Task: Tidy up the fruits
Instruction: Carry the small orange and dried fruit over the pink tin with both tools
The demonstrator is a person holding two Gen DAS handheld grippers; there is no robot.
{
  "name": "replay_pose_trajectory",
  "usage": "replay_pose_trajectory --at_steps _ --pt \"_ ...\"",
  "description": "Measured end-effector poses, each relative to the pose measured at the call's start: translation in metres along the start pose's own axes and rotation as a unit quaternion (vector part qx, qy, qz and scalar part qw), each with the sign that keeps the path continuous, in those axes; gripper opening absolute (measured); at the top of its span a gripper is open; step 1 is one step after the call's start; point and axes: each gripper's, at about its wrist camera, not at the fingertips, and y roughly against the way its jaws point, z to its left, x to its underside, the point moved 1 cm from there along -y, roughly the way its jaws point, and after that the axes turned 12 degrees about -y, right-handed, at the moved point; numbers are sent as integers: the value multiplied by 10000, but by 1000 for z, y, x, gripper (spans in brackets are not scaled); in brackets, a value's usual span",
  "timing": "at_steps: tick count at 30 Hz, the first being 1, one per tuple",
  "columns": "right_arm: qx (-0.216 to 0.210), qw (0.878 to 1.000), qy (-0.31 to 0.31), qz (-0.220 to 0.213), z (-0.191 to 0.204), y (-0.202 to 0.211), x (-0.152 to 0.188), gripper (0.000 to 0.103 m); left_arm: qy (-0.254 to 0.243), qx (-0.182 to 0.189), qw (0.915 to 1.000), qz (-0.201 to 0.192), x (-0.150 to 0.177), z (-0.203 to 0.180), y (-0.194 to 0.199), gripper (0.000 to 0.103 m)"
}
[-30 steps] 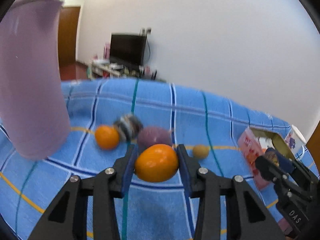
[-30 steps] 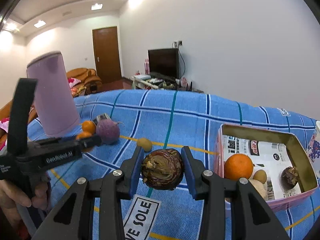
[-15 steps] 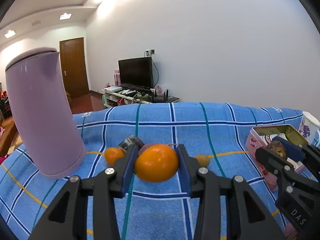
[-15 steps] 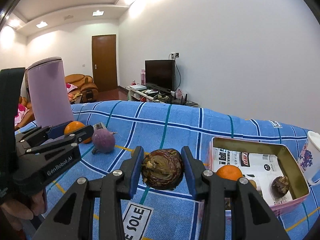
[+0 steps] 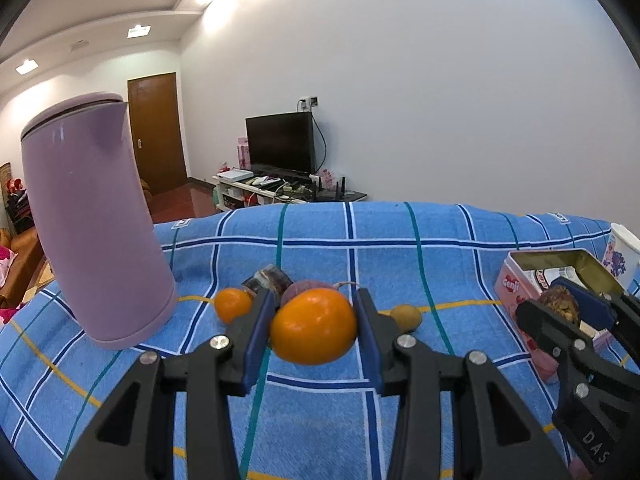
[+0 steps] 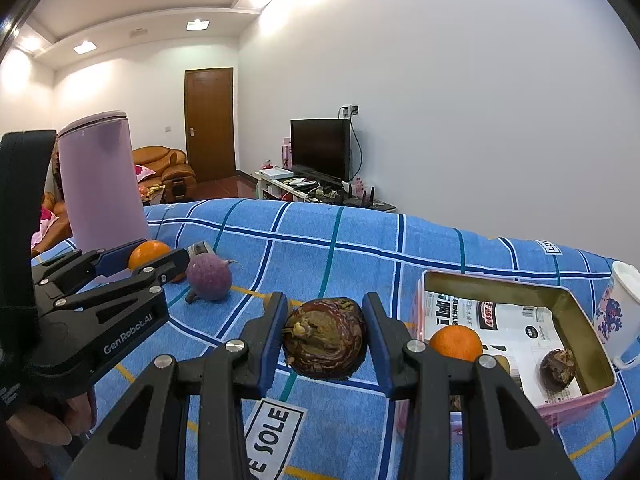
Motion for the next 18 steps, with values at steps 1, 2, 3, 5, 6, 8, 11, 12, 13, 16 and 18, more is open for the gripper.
replay_pose_trajectory --at_steps 1,2,3,5,6,8,11,12,13,16,18 --pt "-1 10000 5 -1 0 0 0 41 3 6 10000 6 0 -1 1 43" --pt "-2 10000 8 1 0 1 0 41 7 7 10000 12 0 -1 1 43" --pt "-2 10000 8 4 1 1 0 41 8 3 10000 9 0 -1 1 43" --pt "-9 10000 -1 11 0 2 0 41 7 -6 10000 1 1 -3 3 43" --pt "-13 10000 -6 21 0 2 1 41 14 -10 10000 1 1 -3 4 43" --pt "-22 10000 -7 33 -1 3 2 41 30 -7 10000 3 2 -4 5 43" --pt "-40 10000 6 53 -1 4 2 41 40 -22 10000 -14 3 -6 9 43" --pt "-43 10000 8 55 -2 5 3 41 42 -25 10000 -20 3 -6 10 43" --pt "-46 10000 11 57 -2 6 3 41 45 -22 10000 -22 3 -7 11 43" --pt "-54 10000 38 54 -2 7 4 41 54 -13 10000 -27 4 -9 14 43" --pt "-58 10000 61 53 -2 9 5 41 45 -21 10000 -40 5 -11 17 43"
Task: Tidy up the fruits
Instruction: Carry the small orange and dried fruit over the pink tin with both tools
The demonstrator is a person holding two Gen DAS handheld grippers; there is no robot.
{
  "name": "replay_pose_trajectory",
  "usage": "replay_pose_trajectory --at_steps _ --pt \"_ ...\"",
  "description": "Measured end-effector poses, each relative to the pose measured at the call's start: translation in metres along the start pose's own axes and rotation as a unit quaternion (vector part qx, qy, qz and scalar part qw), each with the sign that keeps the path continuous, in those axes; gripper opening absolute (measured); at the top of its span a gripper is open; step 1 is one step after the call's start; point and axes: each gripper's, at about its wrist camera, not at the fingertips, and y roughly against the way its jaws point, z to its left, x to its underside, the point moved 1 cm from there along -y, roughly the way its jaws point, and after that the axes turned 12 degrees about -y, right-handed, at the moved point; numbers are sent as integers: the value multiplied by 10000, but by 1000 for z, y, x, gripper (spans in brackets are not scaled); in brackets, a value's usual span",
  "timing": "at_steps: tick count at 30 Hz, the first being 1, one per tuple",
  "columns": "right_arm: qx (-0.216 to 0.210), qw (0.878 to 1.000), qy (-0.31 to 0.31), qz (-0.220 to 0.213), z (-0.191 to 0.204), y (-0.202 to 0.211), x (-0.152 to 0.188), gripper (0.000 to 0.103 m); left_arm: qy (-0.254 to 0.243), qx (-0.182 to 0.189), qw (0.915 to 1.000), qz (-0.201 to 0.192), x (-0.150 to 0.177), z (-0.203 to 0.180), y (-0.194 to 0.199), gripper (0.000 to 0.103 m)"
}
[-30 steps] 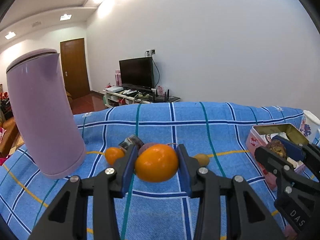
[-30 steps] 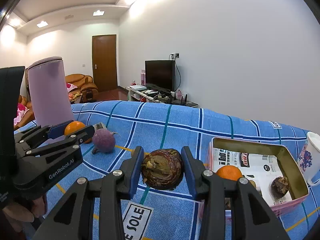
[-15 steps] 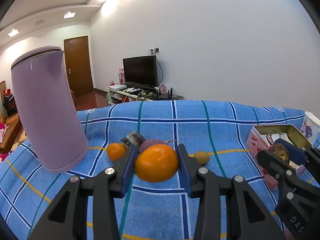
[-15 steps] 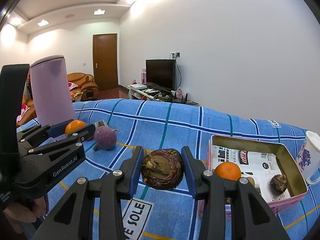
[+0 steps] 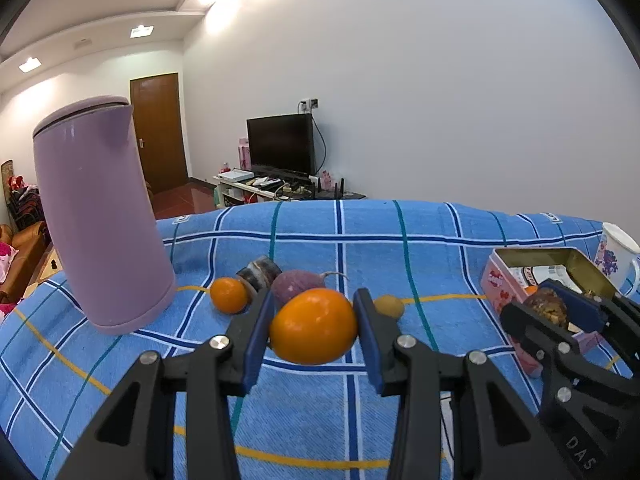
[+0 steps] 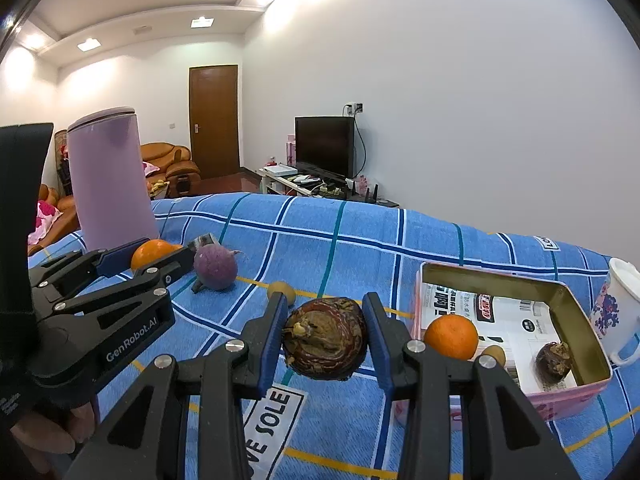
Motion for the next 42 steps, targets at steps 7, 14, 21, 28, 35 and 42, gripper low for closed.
replay_pose_trajectory --at_steps 7,14,21,28,35,42 --pt "-7 10000 41 9 -5 7 4 41 -2 -17 10000 35 1 -7 4 43" --pt "-3 10000 72 18 -10 12 6 41 33 -26 10000 74 3 -11 8 43" --pt "4 9999 127 11 -15 19 8 41 -29 -39 10000 78 4 -18 13 43" --pt "19 9998 186 3 -24 27 9 41 -79 -45 9999 107 3 -25 16 43" --pt "70 9996 256 -35 -33 32 9 41 -112 43 9999 100 3 -36 19 43" --pt "180 9993 302 -90 -48 36 8 41 -164 257 9995 10 0 -54 24 43"
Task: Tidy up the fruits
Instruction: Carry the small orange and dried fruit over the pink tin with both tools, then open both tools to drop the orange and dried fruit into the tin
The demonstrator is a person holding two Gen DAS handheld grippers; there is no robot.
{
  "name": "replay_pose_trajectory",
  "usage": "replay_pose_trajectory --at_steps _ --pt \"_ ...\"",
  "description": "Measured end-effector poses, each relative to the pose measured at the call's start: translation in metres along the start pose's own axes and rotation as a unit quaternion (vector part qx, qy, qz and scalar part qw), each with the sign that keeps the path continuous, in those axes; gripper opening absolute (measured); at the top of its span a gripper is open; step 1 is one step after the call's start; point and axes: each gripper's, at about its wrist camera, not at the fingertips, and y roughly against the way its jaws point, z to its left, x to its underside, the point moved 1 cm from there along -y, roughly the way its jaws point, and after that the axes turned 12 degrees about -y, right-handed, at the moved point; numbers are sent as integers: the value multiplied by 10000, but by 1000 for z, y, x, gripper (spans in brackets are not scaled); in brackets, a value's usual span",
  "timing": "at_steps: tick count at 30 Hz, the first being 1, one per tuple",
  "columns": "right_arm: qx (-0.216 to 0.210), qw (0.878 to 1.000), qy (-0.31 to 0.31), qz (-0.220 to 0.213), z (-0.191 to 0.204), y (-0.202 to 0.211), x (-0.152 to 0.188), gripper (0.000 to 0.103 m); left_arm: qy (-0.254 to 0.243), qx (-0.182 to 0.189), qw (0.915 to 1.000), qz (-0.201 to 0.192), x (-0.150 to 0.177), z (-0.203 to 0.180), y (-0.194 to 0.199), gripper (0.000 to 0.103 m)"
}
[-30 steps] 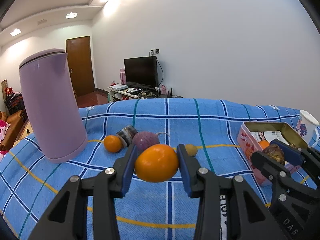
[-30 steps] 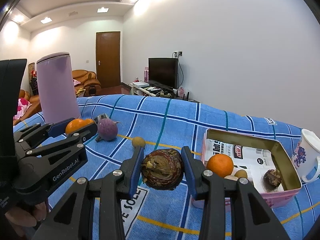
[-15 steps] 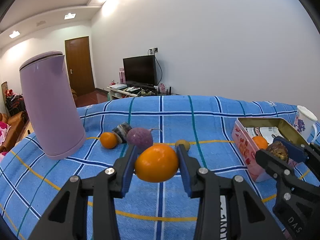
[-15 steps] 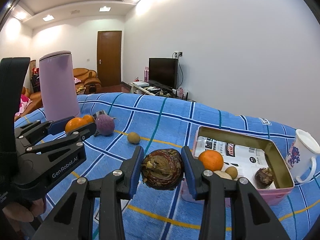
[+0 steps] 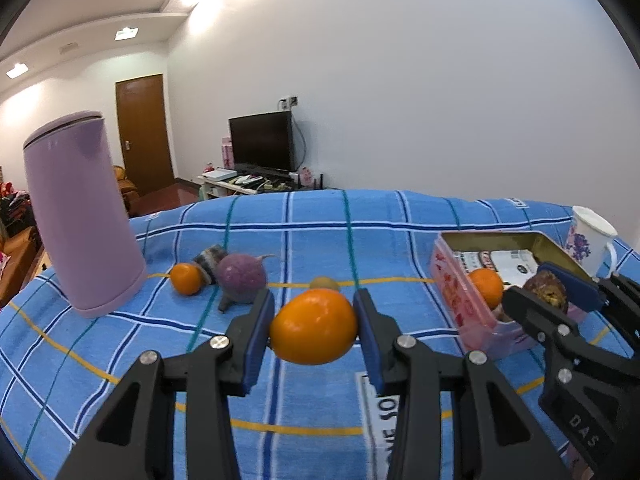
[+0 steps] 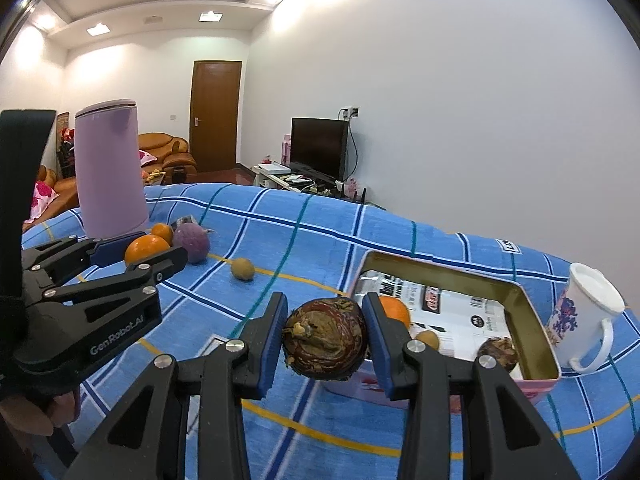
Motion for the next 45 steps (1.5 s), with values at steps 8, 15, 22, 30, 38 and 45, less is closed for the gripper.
replay_pose_trajectory --at_steps 8,15,22,30,38,45 --pt "216 9996 -134 -83 -33 3 -6 41 -74 355 9993 -57 -14 -25 -1 43" --pt "555 9971 -479 -203 -82 6 -15 41 -210 593 9978 -220 -35 -55 -5 43" --pt "963 9913 -866 -253 -134 4 -22 41 -324 844 9955 -294 -50 -91 -14 43" --pt "1081 9864 -1239 -69 -161 -13 -26 41 -367 1138 9926 -217 -65 -133 -34 43" --pt "1095 9842 -1384 149 -170 -29 -27 41 -426 1094 9931 -69 -64 -156 -50 43" --pt "992 9871 -1224 293 -161 -40 -29 41 -482 1017 9936 -105 -64 -157 -48 43"
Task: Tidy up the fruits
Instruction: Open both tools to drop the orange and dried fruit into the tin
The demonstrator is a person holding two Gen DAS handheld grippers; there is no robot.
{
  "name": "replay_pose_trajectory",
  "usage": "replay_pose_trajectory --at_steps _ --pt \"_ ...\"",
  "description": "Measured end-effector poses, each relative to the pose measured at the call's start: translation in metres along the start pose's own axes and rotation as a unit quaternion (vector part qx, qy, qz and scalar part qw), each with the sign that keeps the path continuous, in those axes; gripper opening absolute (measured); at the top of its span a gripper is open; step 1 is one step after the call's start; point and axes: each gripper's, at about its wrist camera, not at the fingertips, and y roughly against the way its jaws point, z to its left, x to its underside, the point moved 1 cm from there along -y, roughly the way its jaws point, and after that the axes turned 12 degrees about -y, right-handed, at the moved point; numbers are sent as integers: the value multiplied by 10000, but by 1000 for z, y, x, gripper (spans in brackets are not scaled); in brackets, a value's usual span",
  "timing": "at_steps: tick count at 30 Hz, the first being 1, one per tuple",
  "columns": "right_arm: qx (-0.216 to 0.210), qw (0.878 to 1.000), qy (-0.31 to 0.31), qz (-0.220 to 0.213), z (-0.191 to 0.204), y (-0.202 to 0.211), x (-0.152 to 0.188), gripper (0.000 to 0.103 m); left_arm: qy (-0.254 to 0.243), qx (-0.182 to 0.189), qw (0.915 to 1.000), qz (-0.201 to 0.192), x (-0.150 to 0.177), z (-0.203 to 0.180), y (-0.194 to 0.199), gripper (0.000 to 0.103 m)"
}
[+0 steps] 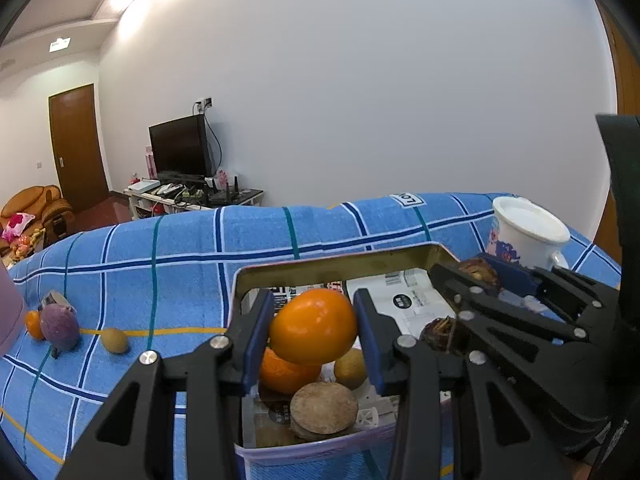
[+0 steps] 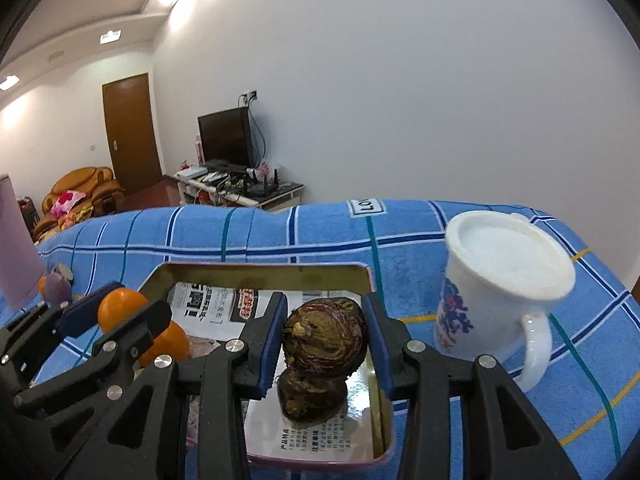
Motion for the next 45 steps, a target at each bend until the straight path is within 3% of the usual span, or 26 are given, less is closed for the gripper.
replay_pose_trajectory --at_steps 9,20,28,30,32,34,36,40,45 --pt "-144 9998 -4 163 1 -9 -2 41 107 11 9999 106 0 2 -3 43" --pt "-991 9933 -417 424 -6 -13 0 42 301 74 9993 191 2 12 -6 43" --pt "-1350 9855 -793 647 -10 -18 2 42 351 62 9991 224 2 16 -8 43" --pt "-1642 9793 -993 646 -14 -14 1 48 331 70 9991 245 2 15 -10 46" --pt "-1854 9743 -1143 575 -15 -10 -1 76 242 44 9995 183 1 12 -7 53" --pt "-1790 9778 -1048 293 -12 0 -3 77 178 -60 9998 114 1 9 -3 82" --pt "-1491 9847 -892 -128 -10 13 -5 77 219 -234 9995 17 1 9 1 100" --pt "-774 9917 -781 -666 -11 28 -7 77 295 -521 9982 -102 2 10 8 103" --pt "-316 9903 -688 -1165 -12 42 -8 77 359 -646 9972 -134 4 14 10 103"
